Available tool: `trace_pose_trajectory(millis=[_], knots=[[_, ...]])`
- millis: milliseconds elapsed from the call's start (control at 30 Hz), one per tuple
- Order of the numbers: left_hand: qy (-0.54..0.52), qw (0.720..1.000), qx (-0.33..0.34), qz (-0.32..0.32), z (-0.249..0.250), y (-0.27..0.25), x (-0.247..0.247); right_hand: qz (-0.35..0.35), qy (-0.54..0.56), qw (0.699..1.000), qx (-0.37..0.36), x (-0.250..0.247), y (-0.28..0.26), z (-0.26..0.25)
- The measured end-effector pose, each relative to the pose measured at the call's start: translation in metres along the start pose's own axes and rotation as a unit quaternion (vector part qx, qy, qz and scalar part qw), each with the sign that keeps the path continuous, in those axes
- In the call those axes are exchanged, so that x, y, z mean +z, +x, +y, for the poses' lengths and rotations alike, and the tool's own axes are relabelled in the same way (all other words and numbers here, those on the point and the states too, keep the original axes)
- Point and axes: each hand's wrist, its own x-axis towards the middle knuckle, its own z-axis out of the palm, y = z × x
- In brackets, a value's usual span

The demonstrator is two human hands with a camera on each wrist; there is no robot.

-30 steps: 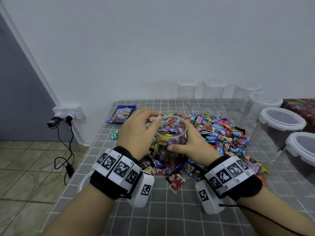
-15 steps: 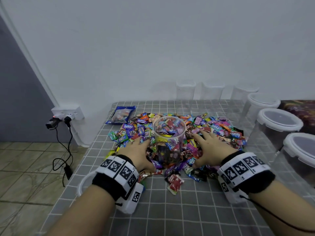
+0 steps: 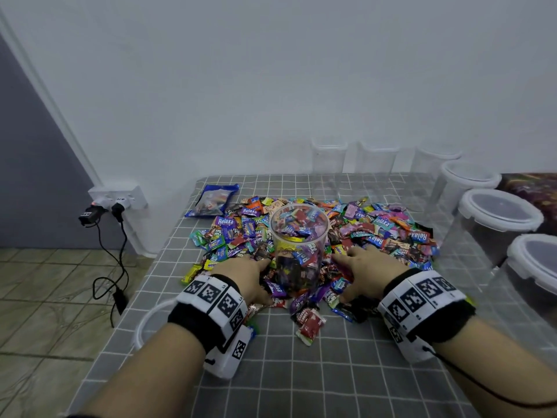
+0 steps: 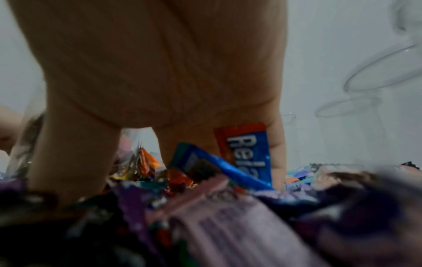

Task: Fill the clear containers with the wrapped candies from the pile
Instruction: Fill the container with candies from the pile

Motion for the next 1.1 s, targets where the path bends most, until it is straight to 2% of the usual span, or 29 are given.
trace_pose_trajectory(millis=[200,333,667,933,1100], knots=[[-0.011,0.999,0.019,0.046,0.002,-0.002,-0.003,0.028,0.018,0.999,-0.017,-0.001,0.0,-0.006],[-0.028,0.997,0.004,0.077,0.001,-0.002,-0.003,0.071,0.037,0.996,-0.043,-0.001,0.0,-0.008],[-0.043,0.989,-0.033,0.137,0.0,0.0,0.0,0.114,0.075,0.99,-0.043,-0.004,0.0,-0.007],[-0.138,0.964,-0.041,0.225,-0.007,-0.008,-0.003,0.206,0.166,0.964,-0.034,-0.006,-0.005,0.004],[-0.169,0.943,-0.04,0.285,-0.008,-0.015,-0.004,0.272,0.228,0.934,-0.036,-0.01,-0.012,0.008]])
